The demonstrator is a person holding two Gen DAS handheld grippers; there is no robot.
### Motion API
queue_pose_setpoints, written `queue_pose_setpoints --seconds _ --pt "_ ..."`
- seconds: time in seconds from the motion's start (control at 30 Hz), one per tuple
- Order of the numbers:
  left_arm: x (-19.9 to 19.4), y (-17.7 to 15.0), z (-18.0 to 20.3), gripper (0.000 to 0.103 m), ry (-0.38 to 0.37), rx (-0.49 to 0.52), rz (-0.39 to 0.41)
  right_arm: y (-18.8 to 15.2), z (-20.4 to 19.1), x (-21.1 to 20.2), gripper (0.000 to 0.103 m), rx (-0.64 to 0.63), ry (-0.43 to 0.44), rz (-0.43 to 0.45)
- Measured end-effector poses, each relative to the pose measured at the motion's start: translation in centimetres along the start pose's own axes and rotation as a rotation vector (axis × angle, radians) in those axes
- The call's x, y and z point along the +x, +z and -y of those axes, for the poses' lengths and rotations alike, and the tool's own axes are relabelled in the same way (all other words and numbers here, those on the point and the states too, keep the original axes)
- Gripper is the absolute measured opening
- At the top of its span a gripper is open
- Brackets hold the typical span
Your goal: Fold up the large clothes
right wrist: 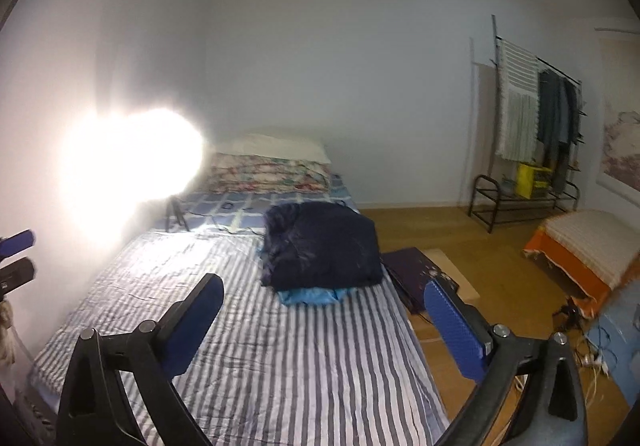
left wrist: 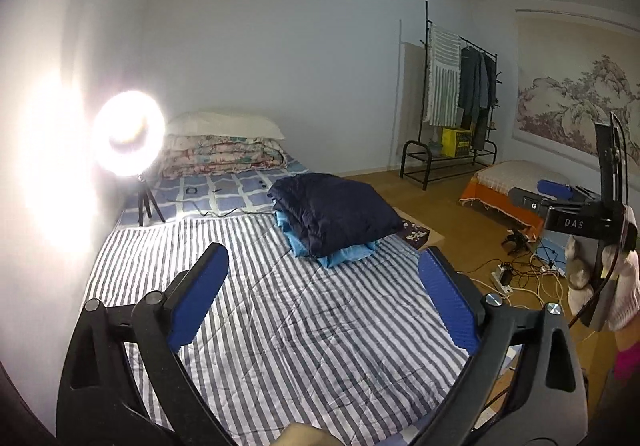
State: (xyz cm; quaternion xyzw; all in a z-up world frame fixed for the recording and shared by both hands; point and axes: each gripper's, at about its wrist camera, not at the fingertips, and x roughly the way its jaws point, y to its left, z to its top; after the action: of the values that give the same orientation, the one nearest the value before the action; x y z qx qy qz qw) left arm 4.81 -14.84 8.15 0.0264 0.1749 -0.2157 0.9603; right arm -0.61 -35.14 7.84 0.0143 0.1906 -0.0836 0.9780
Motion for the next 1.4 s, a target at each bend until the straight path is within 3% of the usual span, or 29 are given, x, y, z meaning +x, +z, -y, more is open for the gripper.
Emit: queue_pose_setpoints --seconds 0.23,0.77,1.4 --pt "2.4 -2.8 -1.4 0.103 0.022 -0.023 -0.034 -2.2 -1.3 2.2 0.103 0.024 -0.049 -0.018" --pt "6.8 -6.4 -2.9 0.103 0.119 -0.007 -0.149 -5.9 -3.6 7.5 0.103 0.010 -0.084 -0.027" --pt "7.1 -6.7 -2.5 0.103 0.141 0.020 -0.146 -6.5 -3.7 8.5 0.103 0.013 -0.079 -0.055"
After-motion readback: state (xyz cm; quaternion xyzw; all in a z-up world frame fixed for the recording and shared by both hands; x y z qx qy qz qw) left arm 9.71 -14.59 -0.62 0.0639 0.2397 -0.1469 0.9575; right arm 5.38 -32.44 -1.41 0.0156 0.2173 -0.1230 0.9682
